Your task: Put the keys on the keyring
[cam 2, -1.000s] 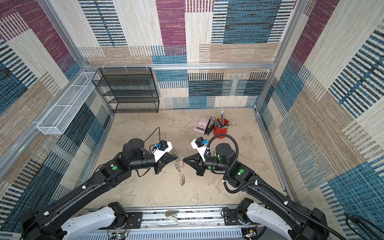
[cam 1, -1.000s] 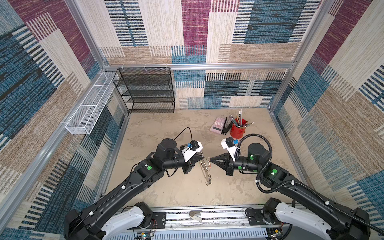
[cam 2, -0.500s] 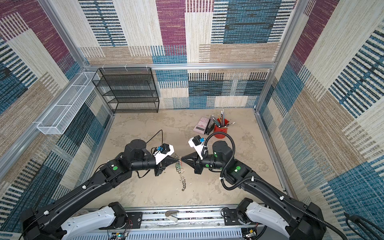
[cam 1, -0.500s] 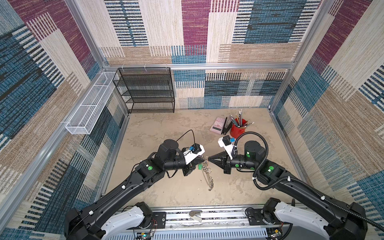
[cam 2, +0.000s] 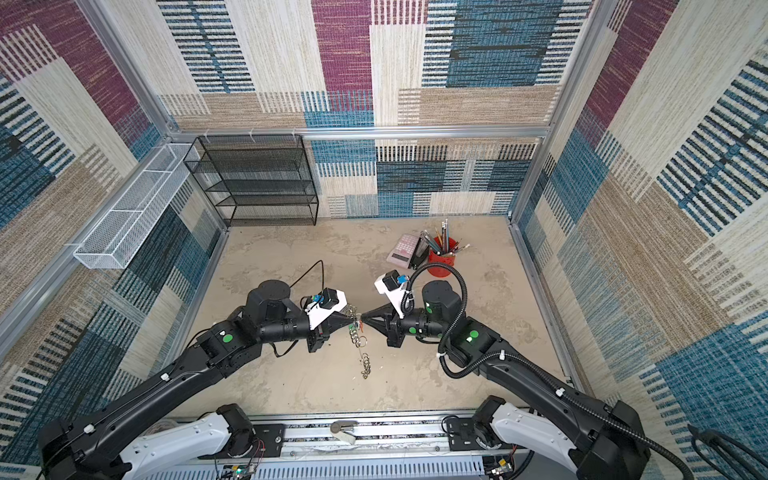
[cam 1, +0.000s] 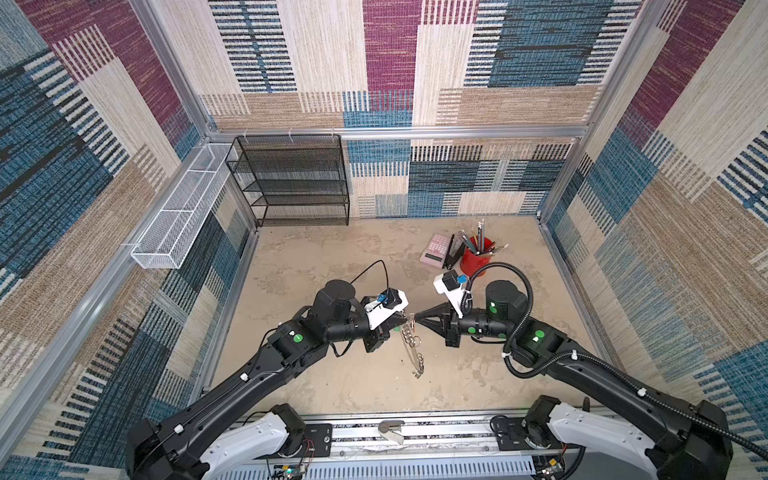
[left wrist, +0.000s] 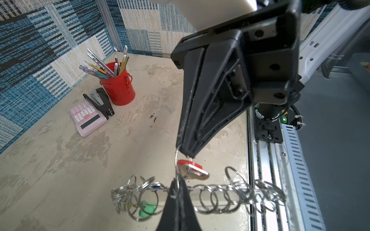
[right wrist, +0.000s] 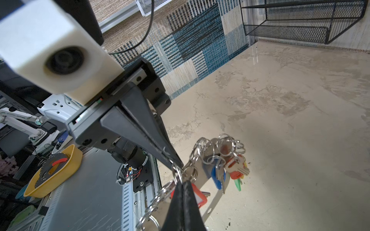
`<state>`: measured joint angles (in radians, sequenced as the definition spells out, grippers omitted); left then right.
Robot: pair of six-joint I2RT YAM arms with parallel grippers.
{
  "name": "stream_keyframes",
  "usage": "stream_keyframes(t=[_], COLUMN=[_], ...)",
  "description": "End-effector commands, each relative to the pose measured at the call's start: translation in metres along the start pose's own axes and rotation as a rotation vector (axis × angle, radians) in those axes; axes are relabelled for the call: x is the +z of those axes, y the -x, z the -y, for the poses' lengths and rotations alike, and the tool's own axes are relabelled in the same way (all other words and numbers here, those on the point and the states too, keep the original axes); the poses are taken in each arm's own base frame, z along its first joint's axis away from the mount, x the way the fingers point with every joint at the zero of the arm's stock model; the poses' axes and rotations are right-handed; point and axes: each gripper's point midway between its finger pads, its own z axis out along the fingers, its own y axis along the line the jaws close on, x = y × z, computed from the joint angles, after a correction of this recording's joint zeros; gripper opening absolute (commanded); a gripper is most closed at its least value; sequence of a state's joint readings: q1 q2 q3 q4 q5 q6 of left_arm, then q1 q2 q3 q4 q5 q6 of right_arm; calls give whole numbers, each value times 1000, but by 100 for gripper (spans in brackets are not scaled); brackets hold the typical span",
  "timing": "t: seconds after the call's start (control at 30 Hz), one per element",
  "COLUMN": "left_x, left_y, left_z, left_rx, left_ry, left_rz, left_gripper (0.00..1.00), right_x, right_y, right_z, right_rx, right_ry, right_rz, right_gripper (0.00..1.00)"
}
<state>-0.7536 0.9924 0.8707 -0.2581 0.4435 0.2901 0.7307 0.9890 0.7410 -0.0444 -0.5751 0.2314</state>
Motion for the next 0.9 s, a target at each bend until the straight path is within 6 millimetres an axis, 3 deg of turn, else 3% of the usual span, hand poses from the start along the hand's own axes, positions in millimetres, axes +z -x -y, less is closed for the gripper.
stream_keyframes(t=[0.0,0.87], left_x=[-3,-16], left_y=[13,19], left_z=[0,2], left_rx=[46,102], left_ry=[2,54], left_rz=[61,155], left_gripper=[0,0], right_x=[1,12], right_y=[-1,-22], right_z=[6,20], right_rx=[8,79], right_ry=[-29,-54], right_rz=[1,-58], right_gripper=[0,0])
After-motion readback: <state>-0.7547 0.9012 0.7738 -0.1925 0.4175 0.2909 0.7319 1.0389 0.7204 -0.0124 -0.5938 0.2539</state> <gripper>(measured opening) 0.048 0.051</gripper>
